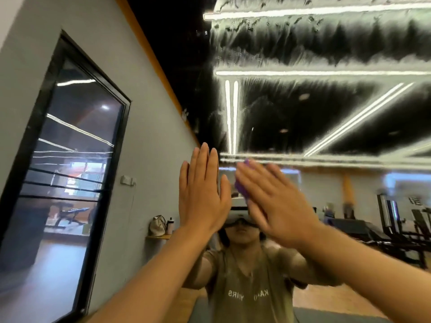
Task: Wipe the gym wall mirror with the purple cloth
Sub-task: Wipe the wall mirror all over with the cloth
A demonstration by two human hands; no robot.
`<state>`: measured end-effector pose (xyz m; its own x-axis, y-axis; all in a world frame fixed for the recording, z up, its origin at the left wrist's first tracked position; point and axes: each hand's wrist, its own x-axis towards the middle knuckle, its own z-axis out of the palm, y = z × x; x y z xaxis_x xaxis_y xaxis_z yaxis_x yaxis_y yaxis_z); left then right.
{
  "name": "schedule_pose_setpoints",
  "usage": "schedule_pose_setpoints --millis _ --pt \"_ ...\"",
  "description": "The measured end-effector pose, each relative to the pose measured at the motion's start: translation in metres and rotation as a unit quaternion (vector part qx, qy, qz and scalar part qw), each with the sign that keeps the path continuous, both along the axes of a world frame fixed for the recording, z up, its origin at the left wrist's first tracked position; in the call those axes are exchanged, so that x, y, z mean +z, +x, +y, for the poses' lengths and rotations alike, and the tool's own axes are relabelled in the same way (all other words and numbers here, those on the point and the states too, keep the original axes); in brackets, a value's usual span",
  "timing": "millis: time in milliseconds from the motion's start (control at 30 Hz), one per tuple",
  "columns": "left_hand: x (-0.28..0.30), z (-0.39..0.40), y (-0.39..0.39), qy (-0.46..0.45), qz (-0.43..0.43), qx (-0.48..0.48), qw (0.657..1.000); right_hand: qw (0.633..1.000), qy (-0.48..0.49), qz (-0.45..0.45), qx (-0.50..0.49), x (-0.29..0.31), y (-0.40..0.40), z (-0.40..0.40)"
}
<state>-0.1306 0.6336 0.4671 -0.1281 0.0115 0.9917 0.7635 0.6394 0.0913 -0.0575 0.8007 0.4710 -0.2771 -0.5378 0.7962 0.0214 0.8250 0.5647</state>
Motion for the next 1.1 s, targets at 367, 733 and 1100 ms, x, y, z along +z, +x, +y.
schedule_pose_setpoints --millis 367,733,1100 --pt "-0.012 0.015 0.002 0.016 -0.008 -0.002 1.000 0.992 0.117 -0.040 -0.002 0.040 0.008 0.031" --pt "-0.014 0.020 -0.006 0.004 0.007 0.047 0.999 1.000 -0.003 0.020 0.000 0.098 0.012 0.026" --pt "-0.012 0.009 0.006 -0.028 -0.034 0.035 0.998 1.000 0.012 -0.013 -0.016 0.120 0.017 0.033"
